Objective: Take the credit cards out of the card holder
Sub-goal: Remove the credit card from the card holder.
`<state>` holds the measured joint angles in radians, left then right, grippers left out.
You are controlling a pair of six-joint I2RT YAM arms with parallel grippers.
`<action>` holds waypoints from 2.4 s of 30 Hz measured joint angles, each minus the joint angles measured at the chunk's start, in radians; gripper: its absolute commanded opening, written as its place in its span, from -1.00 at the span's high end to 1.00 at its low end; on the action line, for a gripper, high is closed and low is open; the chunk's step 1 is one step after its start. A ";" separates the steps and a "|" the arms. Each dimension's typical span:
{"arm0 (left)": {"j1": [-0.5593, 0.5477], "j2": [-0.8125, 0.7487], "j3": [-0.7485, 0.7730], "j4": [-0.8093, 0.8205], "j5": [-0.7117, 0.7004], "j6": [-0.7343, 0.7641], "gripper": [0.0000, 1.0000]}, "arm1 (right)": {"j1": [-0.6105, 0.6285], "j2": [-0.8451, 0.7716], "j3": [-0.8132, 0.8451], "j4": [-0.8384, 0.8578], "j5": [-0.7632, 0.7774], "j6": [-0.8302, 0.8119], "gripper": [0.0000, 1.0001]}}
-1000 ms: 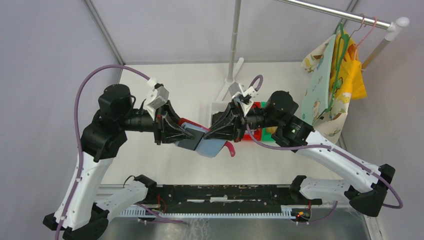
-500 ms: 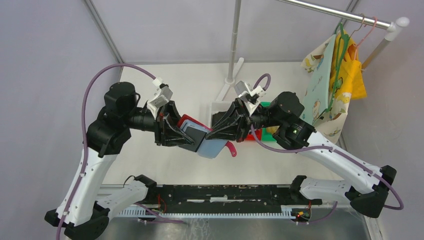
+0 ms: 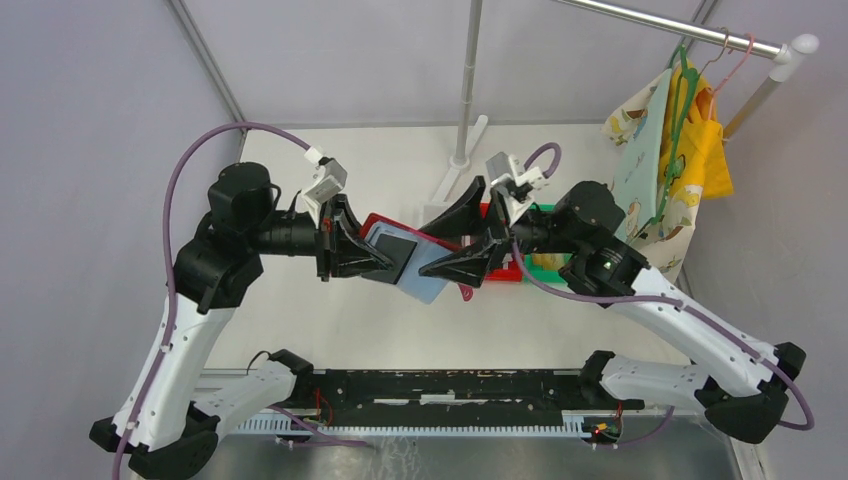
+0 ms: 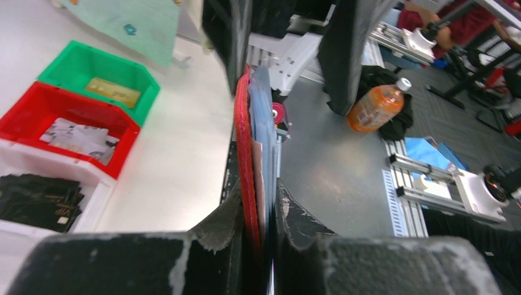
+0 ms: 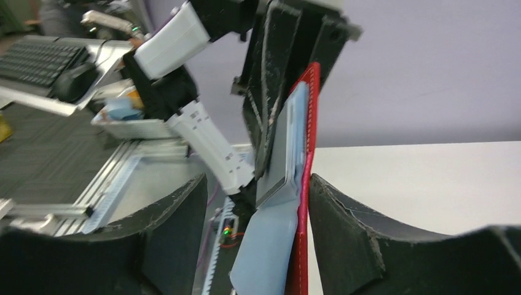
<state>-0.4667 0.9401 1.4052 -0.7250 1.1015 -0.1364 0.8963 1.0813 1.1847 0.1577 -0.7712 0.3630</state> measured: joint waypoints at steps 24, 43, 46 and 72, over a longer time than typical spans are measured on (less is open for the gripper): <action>0.001 0.043 0.055 -0.001 -0.273 -0.064 0.96 | -0.030 0.071 -0.177 0.315 0.067 0.342 -0.09; 0.007 0.071 0.091 0.001 -0.072 -0.068 0.90 | -0.069 0.010 -0.179 0.369 0.009 0.361 -0.22; 0.007 0.067 0.094 0.003 -0.067 -0.075 0.87 | -0.073 0.013 -0.172 0.355 0.011 0.354 -0.19; 0.019 0.080 0.093 -0.004 -0.074 -0.052 0.91 | -0.073 0.106 -0.263 0.657 0.148 0.502 0.51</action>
<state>-0.4480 1.0199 1.4982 -0.7288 1.0279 -0.1886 0.8230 1.1873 0.9215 0.8143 -0.6235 0.8646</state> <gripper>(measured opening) 0.203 0.250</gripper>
